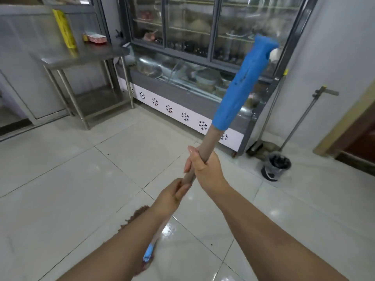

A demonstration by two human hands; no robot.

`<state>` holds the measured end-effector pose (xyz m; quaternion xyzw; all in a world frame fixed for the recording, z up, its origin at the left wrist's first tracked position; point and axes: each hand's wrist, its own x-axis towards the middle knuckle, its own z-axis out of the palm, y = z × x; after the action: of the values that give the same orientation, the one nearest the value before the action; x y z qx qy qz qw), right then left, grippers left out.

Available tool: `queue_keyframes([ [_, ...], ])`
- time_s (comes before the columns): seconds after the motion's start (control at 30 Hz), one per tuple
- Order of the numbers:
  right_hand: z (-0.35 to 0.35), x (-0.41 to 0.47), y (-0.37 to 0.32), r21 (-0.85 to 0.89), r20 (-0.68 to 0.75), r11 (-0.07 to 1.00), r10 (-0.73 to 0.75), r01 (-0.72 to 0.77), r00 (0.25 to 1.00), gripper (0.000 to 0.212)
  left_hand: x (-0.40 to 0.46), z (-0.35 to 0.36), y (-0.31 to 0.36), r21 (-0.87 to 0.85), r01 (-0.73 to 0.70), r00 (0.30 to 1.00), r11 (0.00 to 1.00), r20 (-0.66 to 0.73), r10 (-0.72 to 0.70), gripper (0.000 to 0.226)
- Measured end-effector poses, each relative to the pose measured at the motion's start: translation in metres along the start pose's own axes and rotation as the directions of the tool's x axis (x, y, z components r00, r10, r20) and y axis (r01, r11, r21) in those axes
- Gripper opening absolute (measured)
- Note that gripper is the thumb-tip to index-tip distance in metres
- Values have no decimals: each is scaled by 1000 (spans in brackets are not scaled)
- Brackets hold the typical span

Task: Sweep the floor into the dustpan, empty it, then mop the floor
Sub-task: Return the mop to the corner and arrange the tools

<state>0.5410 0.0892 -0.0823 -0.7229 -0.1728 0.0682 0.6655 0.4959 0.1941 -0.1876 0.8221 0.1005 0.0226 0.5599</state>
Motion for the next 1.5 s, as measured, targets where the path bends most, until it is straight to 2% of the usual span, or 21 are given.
queue_keyframes([
  [0.1,-32,-5,-9,-33,-50,998,-53,52,997,51,2,14,24,115,-69,997,991,37,65,14],
  [0.2,-69,-8,-20,-4,-114,998,-69,69,991,56,10,32,56,216,-143,986,966,115,120,13],
  [0.27,-99,-11,-25,28,-150,997,-61,66,987,47,17,52,76,204,-176,976,963,163,144,13],
  [0.4,-169,-22,-20,55,-202,998,-17,29,979,47,20,112,111,196,-238,950,951,252,185,14],
  [0.53,-257,-35,-12,16,-225,1000,9,-6,974,51,25,193,142,182,-271,934,945,289,212,31],
  [0.67,-357,-46,-16,-22,-260,1000,-2,-4,966,52,39,286,184,46,-240,909,970,361,208,32],
  [0.77,-431,-51,-25,-4,-340,1000,-13,12,940,42,47,359,229,-90,-191,873,977,440,211,13],
  [0.83,-477,-54,-34,-20,-370,999,-40,35,928,37,47,403,257,-241,-124,870,963,441,222,13],
  [0.97,-553,-61,-57,-94,-389,992,-114,84,914,31,48,475,313,-398,-85,844,913,459,278,8],
  [1.03,-586,-64,-67,-94,-450,990,-136,105,883,33,54,501,343,-388,-157,796,908,494,349,10],
  [1.13,-631,-67,-81,-135,-544,983,-182,128,819,16,66,537,385,-343,-299,685,890,572,451,9],
  [1.2,-656,-67,-87,-207,-595,972,-217,114,774,10,75,558,410,-352,-330,665,876,572,480,8],
  [1.33,-690,-52,-99,-306,-633,949,-258,70,730,9,97,592,456,-485,-256,709,836,494,503,19],
  [1.4,-700,-37,-104,-303,-649,946,-292,113,703,11,113,601,468,-445,-340,702,829,467,538,19],
  [1.43,-706,-27,-105,-301,-654,943,-310,139,690,12,126,605,473,-438,-389,679,810,458,574,18],
  [1.5,-717,-7,-107,-297,-641,938,-334,178,691,15,154,606,480,-459,-479,582,748,472,662,14],
])
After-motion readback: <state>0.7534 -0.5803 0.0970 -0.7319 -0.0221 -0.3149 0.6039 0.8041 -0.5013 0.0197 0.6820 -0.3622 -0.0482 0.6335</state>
